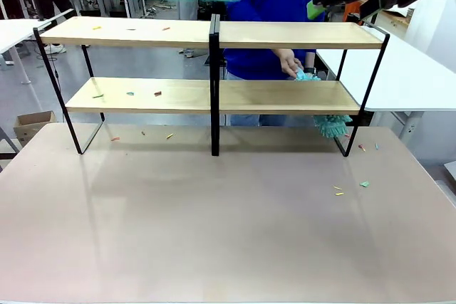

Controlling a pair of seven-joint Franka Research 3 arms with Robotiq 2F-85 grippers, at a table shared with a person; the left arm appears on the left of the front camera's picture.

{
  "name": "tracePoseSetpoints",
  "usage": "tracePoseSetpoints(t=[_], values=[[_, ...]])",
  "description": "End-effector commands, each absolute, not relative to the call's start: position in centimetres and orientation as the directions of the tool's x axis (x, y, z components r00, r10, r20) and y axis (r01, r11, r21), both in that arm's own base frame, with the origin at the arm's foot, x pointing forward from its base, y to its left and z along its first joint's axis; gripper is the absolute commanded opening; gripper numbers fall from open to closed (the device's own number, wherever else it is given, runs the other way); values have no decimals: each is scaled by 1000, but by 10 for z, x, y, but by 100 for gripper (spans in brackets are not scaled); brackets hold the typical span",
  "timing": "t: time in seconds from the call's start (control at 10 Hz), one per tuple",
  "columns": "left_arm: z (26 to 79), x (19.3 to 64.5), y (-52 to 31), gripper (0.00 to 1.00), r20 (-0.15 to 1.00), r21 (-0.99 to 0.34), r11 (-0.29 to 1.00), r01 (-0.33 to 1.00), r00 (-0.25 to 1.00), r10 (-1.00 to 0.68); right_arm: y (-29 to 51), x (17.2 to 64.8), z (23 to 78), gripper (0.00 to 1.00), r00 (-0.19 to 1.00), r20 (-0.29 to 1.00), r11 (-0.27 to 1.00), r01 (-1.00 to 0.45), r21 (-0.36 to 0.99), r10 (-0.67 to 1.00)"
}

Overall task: Clean the shelves.
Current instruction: Clean a randomly selected level of the Shelf with the Duster, then clean another randomly selected level of the Shelf with the Duster.

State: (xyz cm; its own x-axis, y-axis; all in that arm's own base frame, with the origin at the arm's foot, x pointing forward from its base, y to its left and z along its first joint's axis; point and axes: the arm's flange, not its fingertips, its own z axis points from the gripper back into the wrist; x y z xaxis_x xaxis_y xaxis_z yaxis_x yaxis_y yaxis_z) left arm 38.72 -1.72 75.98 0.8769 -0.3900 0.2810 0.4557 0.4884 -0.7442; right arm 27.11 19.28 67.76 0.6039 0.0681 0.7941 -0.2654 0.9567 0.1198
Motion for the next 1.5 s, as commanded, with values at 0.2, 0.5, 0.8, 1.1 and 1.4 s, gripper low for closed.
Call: tracePoseSetpoints(t=[0.2, 0.5, 0.8, 1.1, 1.4], values=[[691, 260, 102, 13, 304, -834, 538, 118, 913, 271, 192, 272, 679, 100, 603, 795, 956, -267, 123, 66], [670, 196, 196, 13, 239, -908, 410, -93, 686, 687, 192, 272, 679, 100, 603, 795, 956, -267, 123, 66], [662, 201, 238, 13, 115, -980, 188, -64, 588, 800, 192, 272, 679, 100, 603, 795, 956, -267, 123, 66], [662, 169, 236, 13, 207, -928, 353, -120, 622, 755, 192, 272, 679, 100, 603, 795, 956, -267, 123, 66], [662, 169, 236, 13, 207, -928, 353, -120, 622, 755, 192, 272, 679, 100, 603, 795, 956, -267, 123, 66]])
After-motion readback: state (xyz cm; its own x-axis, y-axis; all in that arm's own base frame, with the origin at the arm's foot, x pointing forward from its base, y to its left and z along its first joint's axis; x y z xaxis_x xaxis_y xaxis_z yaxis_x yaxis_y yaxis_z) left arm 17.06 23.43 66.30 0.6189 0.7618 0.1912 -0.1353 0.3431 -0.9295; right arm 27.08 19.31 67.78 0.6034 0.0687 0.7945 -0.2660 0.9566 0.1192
